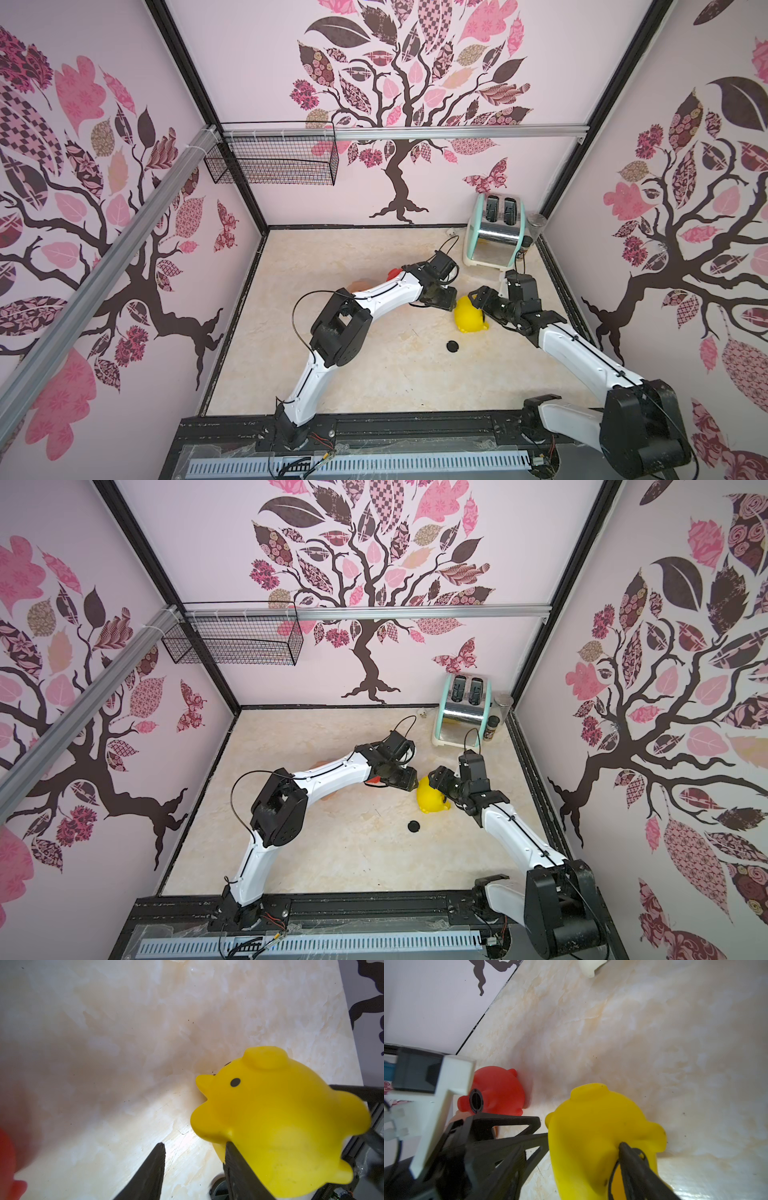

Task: Close piggy banks
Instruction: Turn over the piggy bank at the center of the board.

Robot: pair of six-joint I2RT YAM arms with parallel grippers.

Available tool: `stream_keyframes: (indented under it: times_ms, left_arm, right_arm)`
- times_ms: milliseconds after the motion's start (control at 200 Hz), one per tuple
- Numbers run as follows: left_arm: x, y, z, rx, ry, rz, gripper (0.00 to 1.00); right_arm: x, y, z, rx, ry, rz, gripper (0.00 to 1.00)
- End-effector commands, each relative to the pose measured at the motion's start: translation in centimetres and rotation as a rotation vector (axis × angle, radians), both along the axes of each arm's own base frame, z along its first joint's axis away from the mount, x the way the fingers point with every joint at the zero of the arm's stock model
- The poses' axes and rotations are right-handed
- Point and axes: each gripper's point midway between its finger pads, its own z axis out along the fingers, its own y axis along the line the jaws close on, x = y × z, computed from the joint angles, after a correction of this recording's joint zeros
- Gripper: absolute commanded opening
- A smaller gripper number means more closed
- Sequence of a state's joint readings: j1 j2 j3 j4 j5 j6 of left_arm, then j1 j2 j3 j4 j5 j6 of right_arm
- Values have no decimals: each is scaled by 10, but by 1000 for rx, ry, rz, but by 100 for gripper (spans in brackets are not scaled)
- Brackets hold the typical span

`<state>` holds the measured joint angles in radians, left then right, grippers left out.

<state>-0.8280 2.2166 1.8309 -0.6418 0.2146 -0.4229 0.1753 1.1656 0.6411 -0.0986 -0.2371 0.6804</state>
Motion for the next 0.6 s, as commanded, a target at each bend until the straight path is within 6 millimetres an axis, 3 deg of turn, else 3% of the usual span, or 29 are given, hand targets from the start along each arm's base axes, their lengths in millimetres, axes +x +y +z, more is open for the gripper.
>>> stream_keyframes:
  times_ms: [0,595]
  left_arm:
    - [-3,-9,-8,0,6,-24,50]
    - [2,-6,-14,35,-9,-21,50]
  right_arm:
    - [1,14,25,39,-41,50,73]
    - [-9,27,28,88,-33,103,71]
